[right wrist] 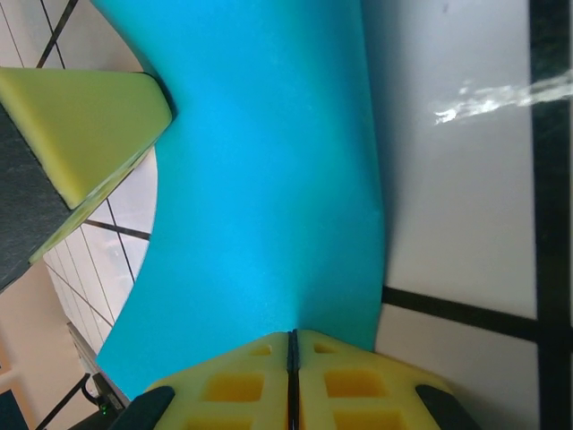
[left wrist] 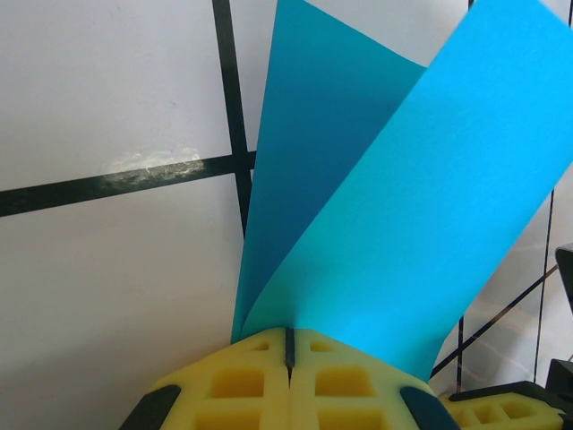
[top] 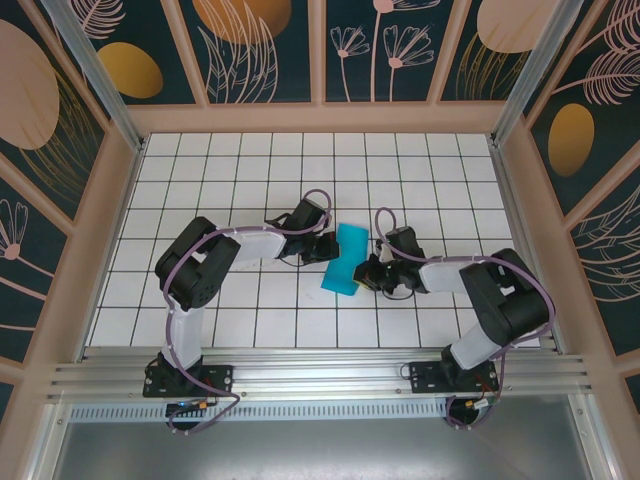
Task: Fold a paper plane with a square sheet of paper (pick it up from the middle)
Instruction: First fold in half a square sheet of paper at the center of the table.
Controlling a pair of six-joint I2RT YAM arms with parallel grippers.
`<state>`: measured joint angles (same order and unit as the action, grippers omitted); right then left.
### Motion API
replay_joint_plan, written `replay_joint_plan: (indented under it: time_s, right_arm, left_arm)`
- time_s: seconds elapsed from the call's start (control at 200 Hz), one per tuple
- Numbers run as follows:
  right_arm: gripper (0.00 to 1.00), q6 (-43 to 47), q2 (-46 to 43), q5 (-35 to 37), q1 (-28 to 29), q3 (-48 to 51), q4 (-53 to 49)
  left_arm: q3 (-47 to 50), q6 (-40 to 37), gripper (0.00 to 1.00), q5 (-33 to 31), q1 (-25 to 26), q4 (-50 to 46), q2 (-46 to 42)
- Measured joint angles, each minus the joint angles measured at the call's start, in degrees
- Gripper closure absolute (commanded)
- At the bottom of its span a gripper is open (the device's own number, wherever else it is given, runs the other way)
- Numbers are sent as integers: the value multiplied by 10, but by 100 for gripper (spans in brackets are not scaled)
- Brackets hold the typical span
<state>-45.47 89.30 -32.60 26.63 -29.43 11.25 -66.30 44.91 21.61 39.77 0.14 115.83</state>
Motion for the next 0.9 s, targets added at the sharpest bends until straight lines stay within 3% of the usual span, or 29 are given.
replay_joint_plan:
  time_s: [0.225, 0.55, 0.901]
  right_arm:
    - [89, -5, -48, -12, 8, 0, 7]
    - [89, -10, -1, -17, 15, 22, 23]
    - [89, -10, -25, -5, 23, 21, 1]
  left_arm:
    - [0, -3, 100, 0, 0, 0, 0]
    - [0, -3, 100, 0, 0, 0, 0]
    - [0, -5, 100, 0, 0, 0, 0]
